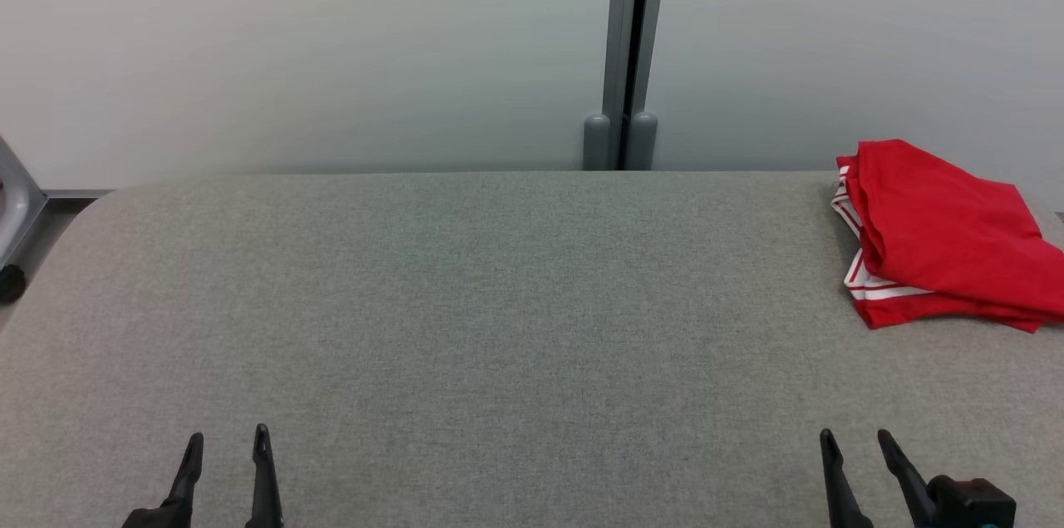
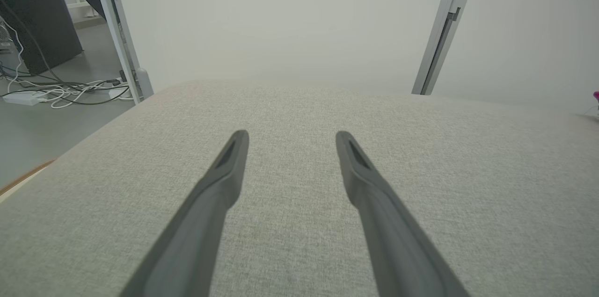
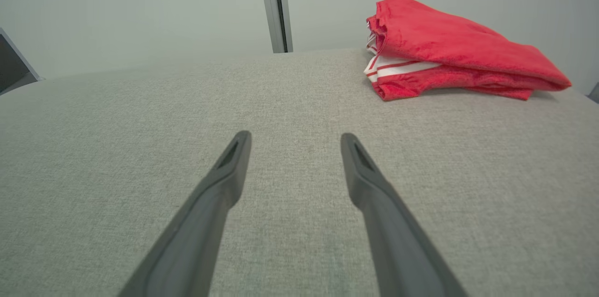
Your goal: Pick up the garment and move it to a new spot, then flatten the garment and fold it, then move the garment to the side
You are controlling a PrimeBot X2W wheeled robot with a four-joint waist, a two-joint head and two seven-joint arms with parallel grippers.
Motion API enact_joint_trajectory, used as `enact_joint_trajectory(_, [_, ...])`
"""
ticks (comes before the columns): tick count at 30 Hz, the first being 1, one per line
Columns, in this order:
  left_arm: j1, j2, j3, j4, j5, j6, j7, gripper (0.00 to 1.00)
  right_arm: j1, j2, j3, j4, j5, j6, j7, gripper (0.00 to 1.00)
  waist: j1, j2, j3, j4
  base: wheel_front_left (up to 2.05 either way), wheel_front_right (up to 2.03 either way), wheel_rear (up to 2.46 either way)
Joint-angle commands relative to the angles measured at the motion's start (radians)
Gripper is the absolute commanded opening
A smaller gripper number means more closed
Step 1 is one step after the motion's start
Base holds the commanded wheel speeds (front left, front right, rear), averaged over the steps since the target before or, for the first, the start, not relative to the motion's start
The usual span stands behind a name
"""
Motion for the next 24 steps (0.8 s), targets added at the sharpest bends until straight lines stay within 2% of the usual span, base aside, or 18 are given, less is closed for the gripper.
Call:
enact_joint_trajectory(1, [-0.018, 0.0, 0.002, 0.004, -0.003, -0.005, -0.002, 1.0, 0.011, 0.0, 0.002, 0.006, 0.0, 0.001, 0.0, 1.0, 0.0, 0.0, 0.001, 0.001, 0.0, 0.0, 0.0])
enact_joint_trajectory(22, [-0.022, -0.003, -0.006, 0.028, -0.018, -0.013, -0.002, 1.0, 0.007, 0.0, 0.007, 0.014, 0.005, 0.0, 0.0, 1.0, 0.0, 0.0, -0.006, 0.003, 0.0, 0.0, 0.0])
enact_joint_trajectory(23, [-0.013, -0.005, -0.008, 0.031, -0.018, -0.013, 0.0, 0.0, 0.0, 0.0, 0.007, 0.016, 0.001, 0.0, 0.0, 0.0, 0.0, 0.0, -0.006, 0.003, 0.0, 0.0, 0.0])
enact_joint_trajectory(24, [-0.014, -0.006, -0.007, 0.036, -0.02, -0.013, 0.001, 0.0, -0.002, 0.001, 0.006, 0.021, 0.002, 0.0, 0.001, 0.0, 0.0, 0.0, -0.006, 0.003, 0.0, 0.0, 0.0])
